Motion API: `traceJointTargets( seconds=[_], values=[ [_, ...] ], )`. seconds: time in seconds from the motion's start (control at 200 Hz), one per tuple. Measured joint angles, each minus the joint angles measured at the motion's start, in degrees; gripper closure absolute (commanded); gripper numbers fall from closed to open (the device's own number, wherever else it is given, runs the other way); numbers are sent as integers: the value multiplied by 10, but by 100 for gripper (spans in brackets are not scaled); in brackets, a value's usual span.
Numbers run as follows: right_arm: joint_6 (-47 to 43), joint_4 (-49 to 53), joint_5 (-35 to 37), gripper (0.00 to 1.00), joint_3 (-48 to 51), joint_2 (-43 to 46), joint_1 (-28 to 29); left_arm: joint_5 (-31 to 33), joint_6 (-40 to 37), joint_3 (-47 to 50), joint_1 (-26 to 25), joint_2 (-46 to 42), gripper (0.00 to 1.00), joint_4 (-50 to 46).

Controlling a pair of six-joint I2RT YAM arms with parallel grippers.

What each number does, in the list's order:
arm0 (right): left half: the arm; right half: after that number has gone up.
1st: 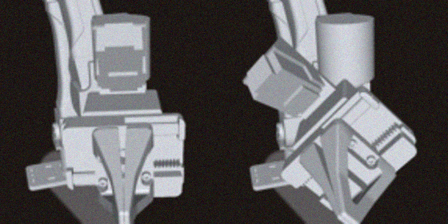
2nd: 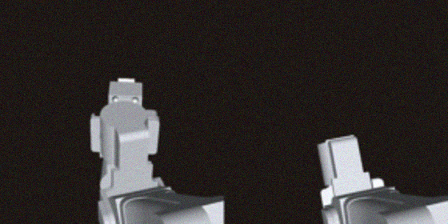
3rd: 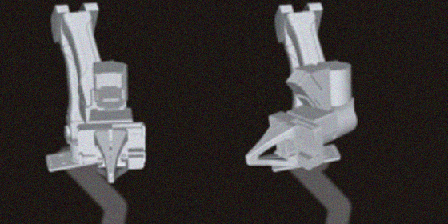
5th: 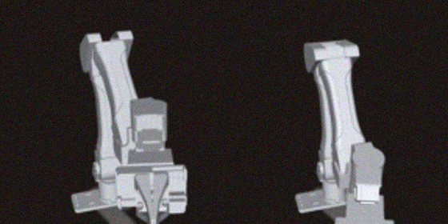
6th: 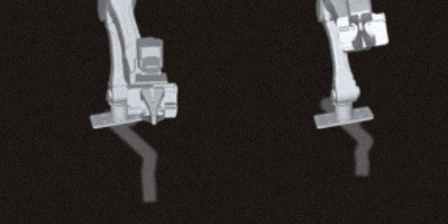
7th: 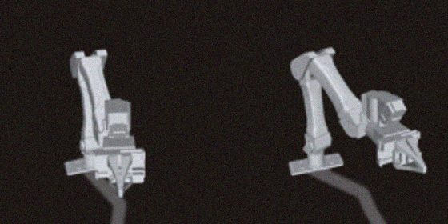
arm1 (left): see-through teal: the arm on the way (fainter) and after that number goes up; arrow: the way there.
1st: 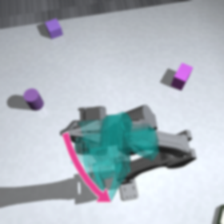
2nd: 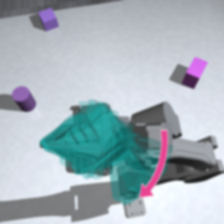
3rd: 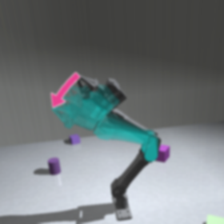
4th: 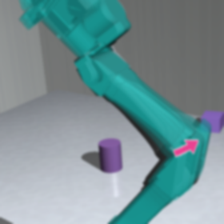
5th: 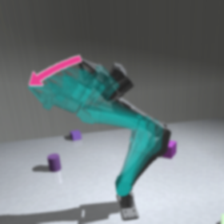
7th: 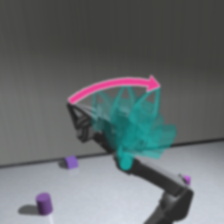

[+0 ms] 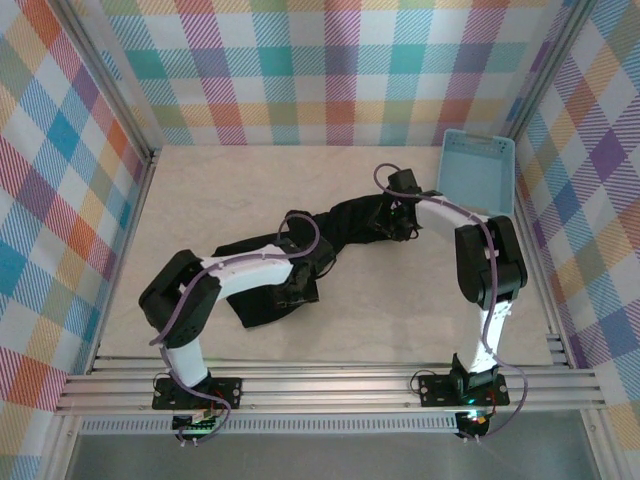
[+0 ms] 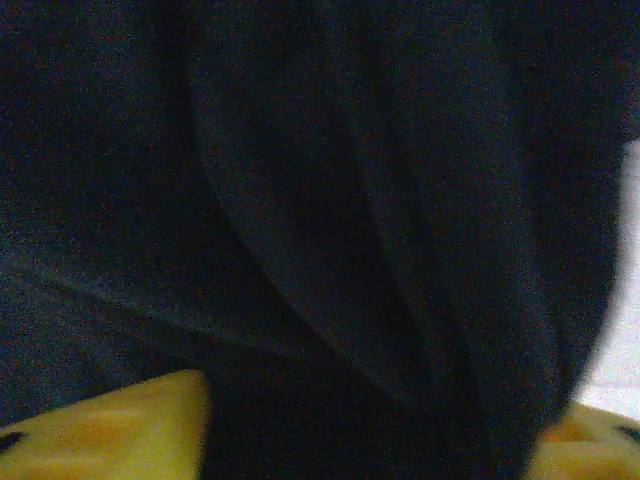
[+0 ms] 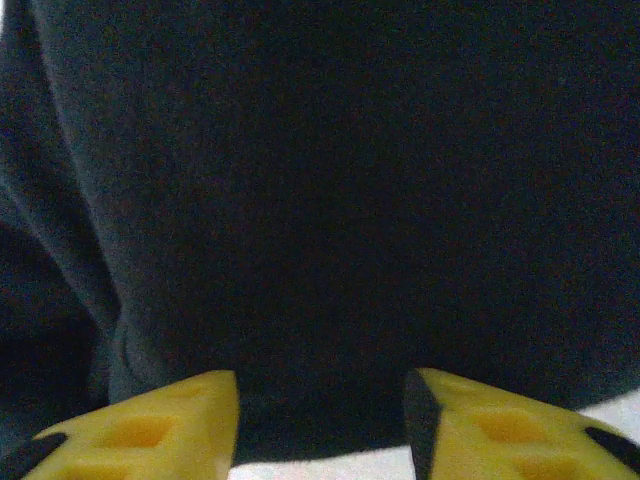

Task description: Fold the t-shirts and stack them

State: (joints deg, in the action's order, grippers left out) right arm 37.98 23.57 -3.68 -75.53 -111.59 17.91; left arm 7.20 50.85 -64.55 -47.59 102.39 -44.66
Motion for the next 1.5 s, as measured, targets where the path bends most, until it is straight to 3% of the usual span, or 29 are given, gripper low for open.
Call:
traceJointTargets(
  seconds=[0.045,0.215,0.4,0.595,0.735,0.905,1.0,1.065,1.275,1.364,1.504],
  values=[
    [3,-1,-3,70,-2,-7,-3,11,-4,0,0,5,100,-2],
    [1,1,-15,100,-28,-39,-9,81,-10,-13,3,-7,100,-32],
    [-3,-9,-15,100,-18,-9,-11,155,-33,-60,38,-120,100,-100],
    [-5,-3,-3,100,-6,129,-11,169,-95,-143,161,-242,100,-124],
    [-17,10,-2,100,-66,183,-11,151,-145,-222,230,-250,100,-134],
    [-28,23,-7,100,-107,204,-11,110,-189,-322,266,-221,100,-141],
    [-25,31,-15,76,-96,204,-6,90,-204,-342,271,-210,100,-139],
    [-20,31,-16,65,-68,204,2,75,-213,-343,271,-204,100,-141],
    [17,30,-27,47,14,184,85,16,-235,-388,271,-179,100,-152],
    [30,17,-42,39,12,158,113,-5,-240,-426,271,-177,100,-152],
    [36,21,-44,36,-44,81,114,-12,-247,-470,271,-179,100,-151]
  ],
)
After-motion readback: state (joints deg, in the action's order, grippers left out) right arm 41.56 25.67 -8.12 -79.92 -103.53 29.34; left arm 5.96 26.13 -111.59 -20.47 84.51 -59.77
